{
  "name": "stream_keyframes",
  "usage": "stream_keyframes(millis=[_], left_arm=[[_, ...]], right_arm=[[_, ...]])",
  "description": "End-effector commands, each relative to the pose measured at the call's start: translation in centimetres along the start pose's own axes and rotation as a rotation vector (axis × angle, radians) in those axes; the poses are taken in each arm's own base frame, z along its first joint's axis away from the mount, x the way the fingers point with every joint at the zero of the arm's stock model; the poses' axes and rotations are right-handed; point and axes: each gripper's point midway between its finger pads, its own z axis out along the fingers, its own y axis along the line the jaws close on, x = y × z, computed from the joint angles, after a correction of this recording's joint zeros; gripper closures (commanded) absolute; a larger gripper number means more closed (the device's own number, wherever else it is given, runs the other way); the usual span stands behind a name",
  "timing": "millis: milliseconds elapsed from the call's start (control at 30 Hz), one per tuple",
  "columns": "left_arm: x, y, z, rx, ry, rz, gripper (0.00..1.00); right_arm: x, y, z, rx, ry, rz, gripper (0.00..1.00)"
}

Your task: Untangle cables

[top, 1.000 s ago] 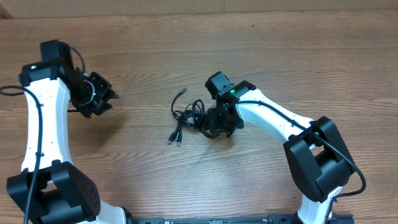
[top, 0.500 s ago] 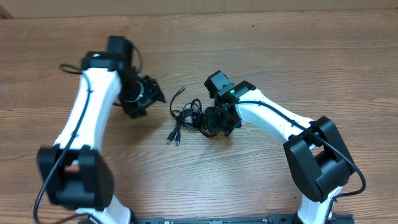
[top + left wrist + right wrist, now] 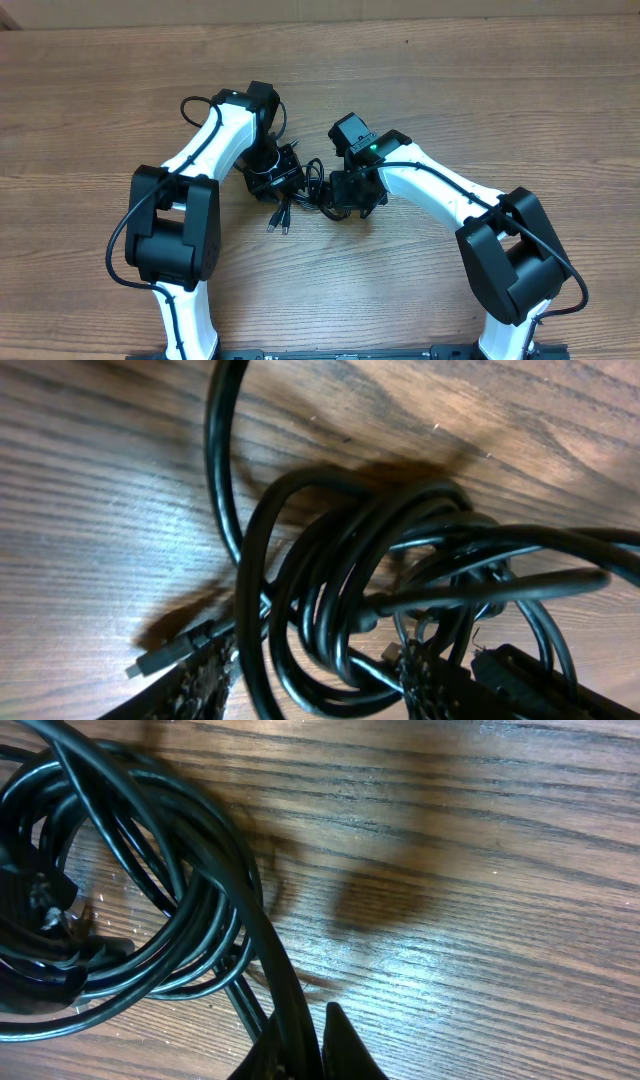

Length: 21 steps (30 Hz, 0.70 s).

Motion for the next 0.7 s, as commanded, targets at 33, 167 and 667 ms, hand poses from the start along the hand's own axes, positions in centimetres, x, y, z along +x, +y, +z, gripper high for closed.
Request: stream_keyframes(millis=[33,167,667], left_arm=[[-0.1,-0.8,0.2,0.024,0.012,-0.005,0.47],[-0.3,-1.3,0.3,0.030,-0.002,0.003,0.58],[-0.1,-1.9,1.0,-0.019,-0.043,-0.023,0.62]], right_arm=[[0.0,0.4,-0.1,-0.014,-0.003,-0.007,0.93],[0.1,0.6,-0.1,-0.022,0.001,-0.007,0.93],[0.3,1.1,-0.2,-0.055,0.015,-0.008,0.92]])
